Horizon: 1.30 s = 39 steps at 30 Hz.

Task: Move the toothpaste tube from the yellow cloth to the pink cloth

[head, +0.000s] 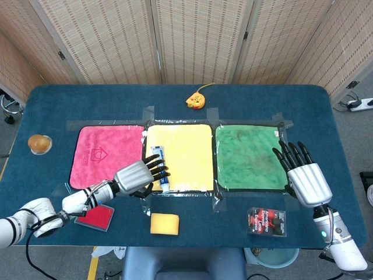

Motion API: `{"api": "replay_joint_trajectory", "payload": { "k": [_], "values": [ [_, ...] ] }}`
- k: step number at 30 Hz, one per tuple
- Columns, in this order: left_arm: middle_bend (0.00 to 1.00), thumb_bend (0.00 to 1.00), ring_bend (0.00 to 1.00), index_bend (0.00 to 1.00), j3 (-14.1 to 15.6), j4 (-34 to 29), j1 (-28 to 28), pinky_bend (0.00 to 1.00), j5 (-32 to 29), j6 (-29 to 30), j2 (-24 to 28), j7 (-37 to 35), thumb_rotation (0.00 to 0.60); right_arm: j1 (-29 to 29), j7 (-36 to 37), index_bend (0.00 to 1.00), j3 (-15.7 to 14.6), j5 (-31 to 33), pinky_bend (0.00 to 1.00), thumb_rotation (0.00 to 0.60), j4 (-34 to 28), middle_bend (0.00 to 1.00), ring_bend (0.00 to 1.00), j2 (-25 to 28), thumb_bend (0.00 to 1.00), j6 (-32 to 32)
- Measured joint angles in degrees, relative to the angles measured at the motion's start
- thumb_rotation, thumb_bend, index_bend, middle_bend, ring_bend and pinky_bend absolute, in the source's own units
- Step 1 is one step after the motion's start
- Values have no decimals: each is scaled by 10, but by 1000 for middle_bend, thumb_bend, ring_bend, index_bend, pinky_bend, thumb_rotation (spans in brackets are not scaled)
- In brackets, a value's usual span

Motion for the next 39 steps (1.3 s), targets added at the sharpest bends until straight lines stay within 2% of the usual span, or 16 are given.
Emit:
{"api": "replay_joint_trajectory", "payload": {
  "k": [3,8,13,27,39],
  "values": [
    [114,817,35,119,0,7,-21,0,-15,-25,-18,15,0,-4,-1,5,3,0,0,600,0,15,16,-2,207,-3],
    [108,817,30,110,2,28,-46,0,-44,-64,-45,27,0,-10,2,5,8,4,0,600,4,15,16,-3,207,-7],
    [108,817,33,154,14,54,-63,0,-64,-87,-71,38,0,-15,8,6,14,9,0,600,10,15,16,-5,207,-11],
    [113,816,51,177,33,100,-82,0,-95,-98,-118,71,0,-31,15,6,21,6,0,600,16,15,16,-11,207,-13],
    [177,816,109,227,42,126,-81,0,-149,-119,-133,131,0,-41,26,5,26,-2,0,600,25,15,11,-14,207,-13]
  ]
}}
